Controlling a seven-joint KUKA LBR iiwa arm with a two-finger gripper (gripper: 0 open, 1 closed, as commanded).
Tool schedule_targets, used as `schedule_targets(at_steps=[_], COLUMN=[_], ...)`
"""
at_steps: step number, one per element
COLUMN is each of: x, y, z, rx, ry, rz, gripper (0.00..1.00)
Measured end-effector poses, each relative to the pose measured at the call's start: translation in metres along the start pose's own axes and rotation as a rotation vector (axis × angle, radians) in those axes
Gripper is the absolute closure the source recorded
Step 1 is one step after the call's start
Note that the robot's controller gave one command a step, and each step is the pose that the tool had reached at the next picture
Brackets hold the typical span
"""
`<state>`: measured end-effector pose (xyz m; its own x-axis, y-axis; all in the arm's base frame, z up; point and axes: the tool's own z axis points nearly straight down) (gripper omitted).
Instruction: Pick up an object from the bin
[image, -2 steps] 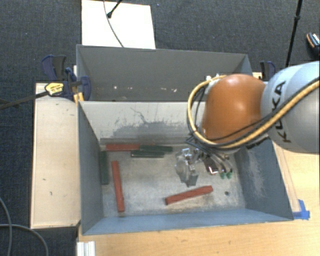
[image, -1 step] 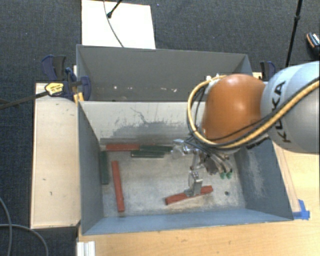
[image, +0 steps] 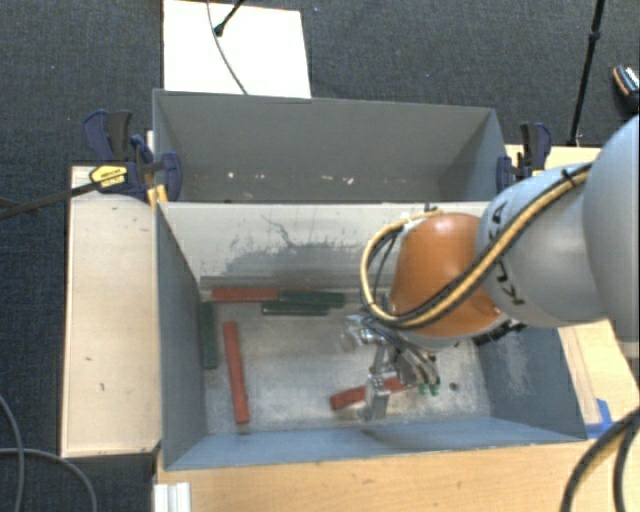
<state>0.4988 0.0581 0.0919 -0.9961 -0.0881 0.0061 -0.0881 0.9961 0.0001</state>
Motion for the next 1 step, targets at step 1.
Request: schedule_targets(at_steps=[1], x=[-0.0022], y=[0.0006], z=[-0.0042], rx=[-0.001], ry=[-0.008], rz=[0.002], gripper=[1.0])
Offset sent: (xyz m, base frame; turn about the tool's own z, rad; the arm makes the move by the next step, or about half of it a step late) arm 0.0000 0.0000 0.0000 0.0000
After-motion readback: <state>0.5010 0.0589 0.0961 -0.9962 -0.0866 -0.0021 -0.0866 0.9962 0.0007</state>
